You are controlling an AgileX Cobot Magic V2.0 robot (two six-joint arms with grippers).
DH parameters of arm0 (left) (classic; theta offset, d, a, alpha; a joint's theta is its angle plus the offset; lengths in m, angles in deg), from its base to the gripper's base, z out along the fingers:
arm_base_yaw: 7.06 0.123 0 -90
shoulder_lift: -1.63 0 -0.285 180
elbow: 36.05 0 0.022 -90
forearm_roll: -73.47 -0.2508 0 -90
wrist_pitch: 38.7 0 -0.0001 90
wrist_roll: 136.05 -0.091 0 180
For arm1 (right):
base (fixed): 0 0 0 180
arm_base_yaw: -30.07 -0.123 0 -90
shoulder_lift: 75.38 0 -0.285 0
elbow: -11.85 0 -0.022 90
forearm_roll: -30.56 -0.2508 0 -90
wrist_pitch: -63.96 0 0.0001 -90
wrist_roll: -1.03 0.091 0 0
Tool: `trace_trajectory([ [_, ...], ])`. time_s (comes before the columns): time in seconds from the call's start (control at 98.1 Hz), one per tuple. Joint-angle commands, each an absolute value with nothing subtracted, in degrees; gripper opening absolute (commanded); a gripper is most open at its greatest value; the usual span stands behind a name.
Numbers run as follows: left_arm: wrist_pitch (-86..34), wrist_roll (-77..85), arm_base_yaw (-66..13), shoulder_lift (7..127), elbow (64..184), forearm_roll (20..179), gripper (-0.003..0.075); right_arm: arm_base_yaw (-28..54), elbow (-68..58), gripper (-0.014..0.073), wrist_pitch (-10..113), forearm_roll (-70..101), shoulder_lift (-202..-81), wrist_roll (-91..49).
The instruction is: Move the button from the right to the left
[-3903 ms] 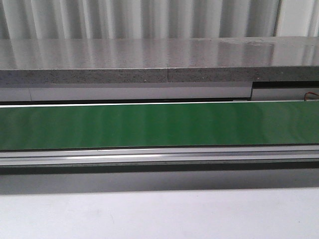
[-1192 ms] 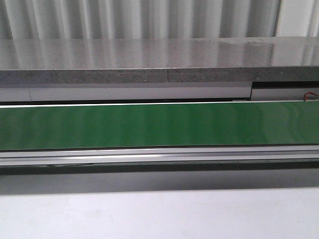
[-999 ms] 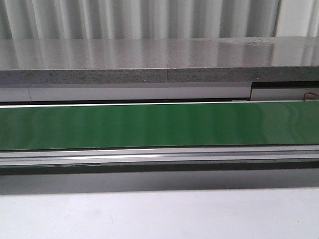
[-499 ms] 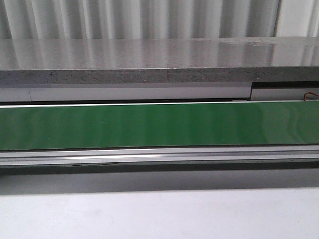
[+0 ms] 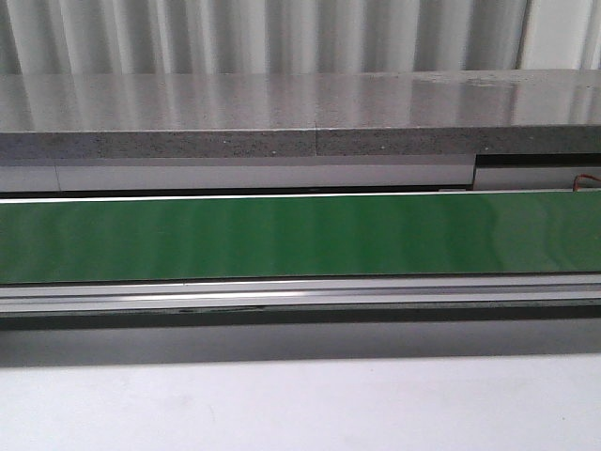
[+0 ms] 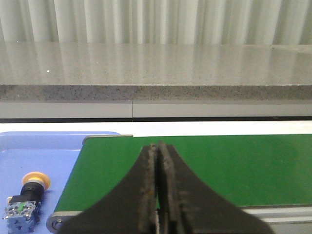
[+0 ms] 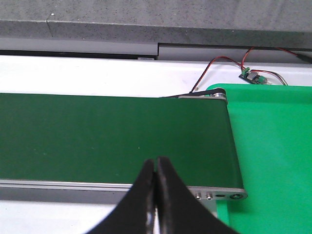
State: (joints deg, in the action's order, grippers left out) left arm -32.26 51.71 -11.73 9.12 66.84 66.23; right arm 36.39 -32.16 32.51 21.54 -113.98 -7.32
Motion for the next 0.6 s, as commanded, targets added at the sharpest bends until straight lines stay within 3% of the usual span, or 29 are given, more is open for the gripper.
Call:
trace_trajectory([
  [0.0,-37.70,52.34,-12.19,7.18,65.45,66.20,-0.0020,36.34,-30.63,-0.0067,36.33,21.48,-114.08,-7.78],
  [0.591,-38.33,52.34,-12.09,7.18,65.45,66.77,-0.0020,36.34,-30.63,-0.0067,36.33,21.48,-114.08,-7.78],
])
